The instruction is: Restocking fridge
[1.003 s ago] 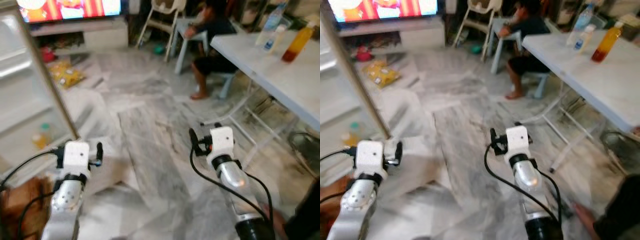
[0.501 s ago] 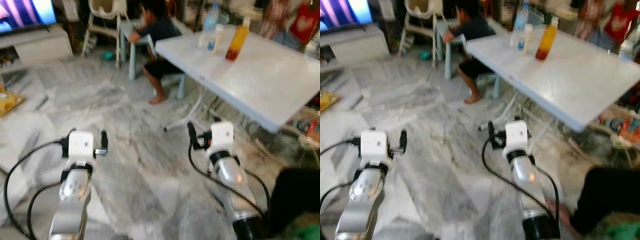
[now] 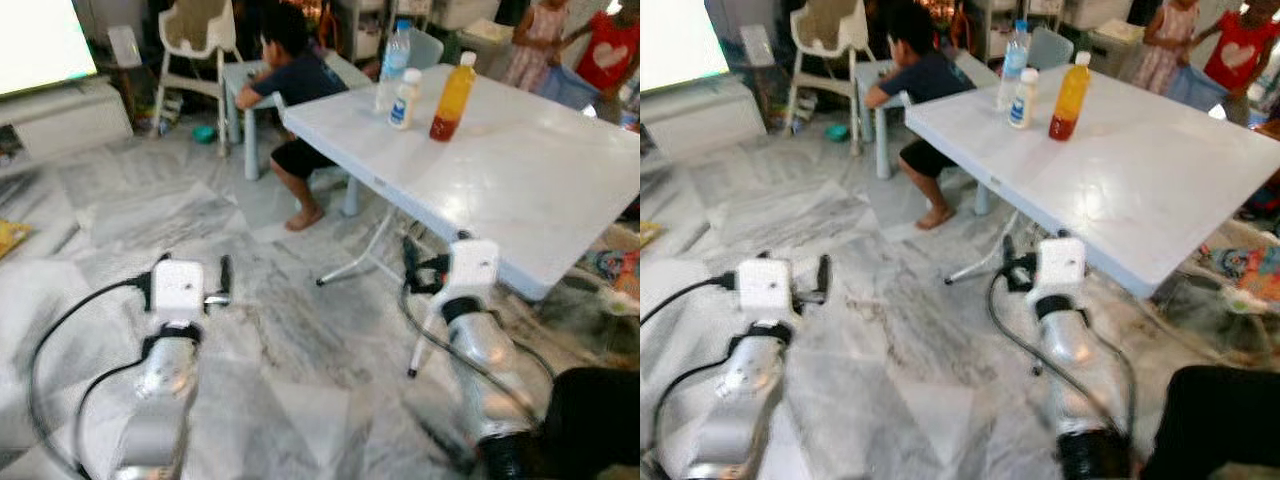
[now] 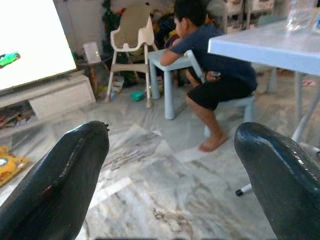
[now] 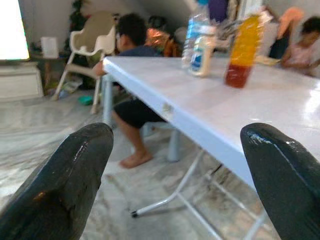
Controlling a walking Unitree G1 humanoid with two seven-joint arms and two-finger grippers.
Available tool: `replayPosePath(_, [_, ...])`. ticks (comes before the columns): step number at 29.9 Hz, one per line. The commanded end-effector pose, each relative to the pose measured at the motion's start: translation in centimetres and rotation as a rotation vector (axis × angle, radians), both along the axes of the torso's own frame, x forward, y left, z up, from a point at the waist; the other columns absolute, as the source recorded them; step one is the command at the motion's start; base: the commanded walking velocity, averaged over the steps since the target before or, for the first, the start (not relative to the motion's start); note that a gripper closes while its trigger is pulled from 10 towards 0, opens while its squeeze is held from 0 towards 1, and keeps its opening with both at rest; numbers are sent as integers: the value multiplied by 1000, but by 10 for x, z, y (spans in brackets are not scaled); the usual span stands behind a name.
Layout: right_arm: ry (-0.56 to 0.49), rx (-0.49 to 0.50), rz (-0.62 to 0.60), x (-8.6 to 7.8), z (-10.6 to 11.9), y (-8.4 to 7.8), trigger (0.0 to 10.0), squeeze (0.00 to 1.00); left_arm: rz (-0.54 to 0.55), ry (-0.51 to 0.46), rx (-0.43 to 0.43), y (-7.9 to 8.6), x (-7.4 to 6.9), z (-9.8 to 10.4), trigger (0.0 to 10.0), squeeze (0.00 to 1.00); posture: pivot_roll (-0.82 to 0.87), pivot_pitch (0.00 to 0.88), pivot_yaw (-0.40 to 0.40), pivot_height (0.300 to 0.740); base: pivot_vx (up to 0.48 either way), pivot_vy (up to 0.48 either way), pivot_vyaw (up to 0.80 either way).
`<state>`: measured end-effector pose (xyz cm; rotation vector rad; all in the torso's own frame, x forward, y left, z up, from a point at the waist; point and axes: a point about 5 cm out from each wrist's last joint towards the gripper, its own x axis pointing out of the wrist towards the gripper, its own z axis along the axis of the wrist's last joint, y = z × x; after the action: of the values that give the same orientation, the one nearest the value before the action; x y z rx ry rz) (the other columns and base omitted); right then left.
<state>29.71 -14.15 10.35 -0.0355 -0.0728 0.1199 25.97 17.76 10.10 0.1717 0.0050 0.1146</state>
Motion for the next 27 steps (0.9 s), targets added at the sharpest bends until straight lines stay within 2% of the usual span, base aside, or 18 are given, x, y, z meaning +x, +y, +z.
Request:
replayPosePath(1, [-10,-10,-34,-1,4,-12,10000,0,-27,-31,-9,-9,3,6,10000,0,74,0,-46,740,469,0,-800])
replayPosePath(5, [-12,-10,-34,-1,4,-12,10000,0,-25,-35,-10,-9,4,7,10000,0,73,0,-45,740,467,0,-681])
replayPosePath(10, [-20,-15,-30,-3,6,-12,10000,0,-10,-62,5,-10,6,12,10000,0,68,0,-45,740,449,0,0])
replayPosePath(27, [-28,-25,-26,-4,9,-12,10000,0,-24,-74,0,-15,9,13,10000,0,59,0,-48,740,369,306,0])
